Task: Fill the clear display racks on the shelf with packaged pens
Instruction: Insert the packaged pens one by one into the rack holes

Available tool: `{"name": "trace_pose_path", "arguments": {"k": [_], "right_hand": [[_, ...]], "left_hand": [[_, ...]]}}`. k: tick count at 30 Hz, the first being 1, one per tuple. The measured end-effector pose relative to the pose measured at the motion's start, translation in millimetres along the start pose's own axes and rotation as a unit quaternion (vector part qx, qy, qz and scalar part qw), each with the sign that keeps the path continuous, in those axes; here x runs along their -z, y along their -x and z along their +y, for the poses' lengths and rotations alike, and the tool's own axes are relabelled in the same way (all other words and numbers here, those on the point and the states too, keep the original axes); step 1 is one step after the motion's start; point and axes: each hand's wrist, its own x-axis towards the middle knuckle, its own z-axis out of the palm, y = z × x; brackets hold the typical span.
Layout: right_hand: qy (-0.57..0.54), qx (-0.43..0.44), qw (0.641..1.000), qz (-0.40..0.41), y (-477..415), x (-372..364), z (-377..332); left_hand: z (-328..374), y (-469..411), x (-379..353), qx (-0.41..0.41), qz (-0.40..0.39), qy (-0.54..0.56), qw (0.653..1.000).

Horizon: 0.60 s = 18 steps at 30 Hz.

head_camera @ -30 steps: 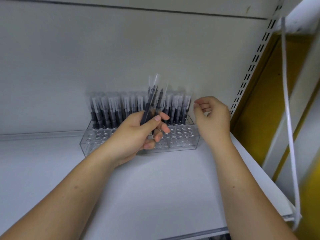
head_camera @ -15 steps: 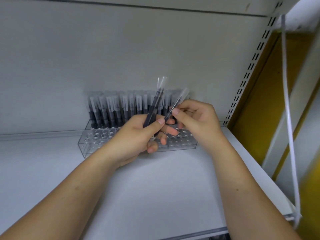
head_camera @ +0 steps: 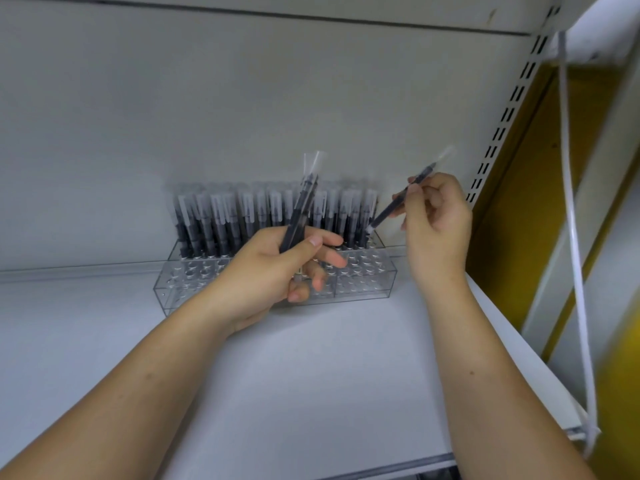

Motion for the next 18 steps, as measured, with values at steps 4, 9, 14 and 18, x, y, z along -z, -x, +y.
{"name": "trace_pose_path", "arguments": {"k": [4,9,14,18], "right_hand": [[0.112,0.015,0.993,-0.011,-3,-1,18],[0.157,0.008,0.986,-0.046,-2,-3,22],[0.179,-0.001,0.980,-0.086,-1,-6,27],[0.199,-0.017,0.974,-0.105,0,-5,31]], "left_hand": [[-1,-1,1,-0.007,0.003,-0.002,1.000],[0,0,3,0.010,-0.005,0.021,1.000],[1,1,3,0.016,-0.001,0.024,1.000],[3,1,1,0.021,0.003,0.044,0.999]]}}
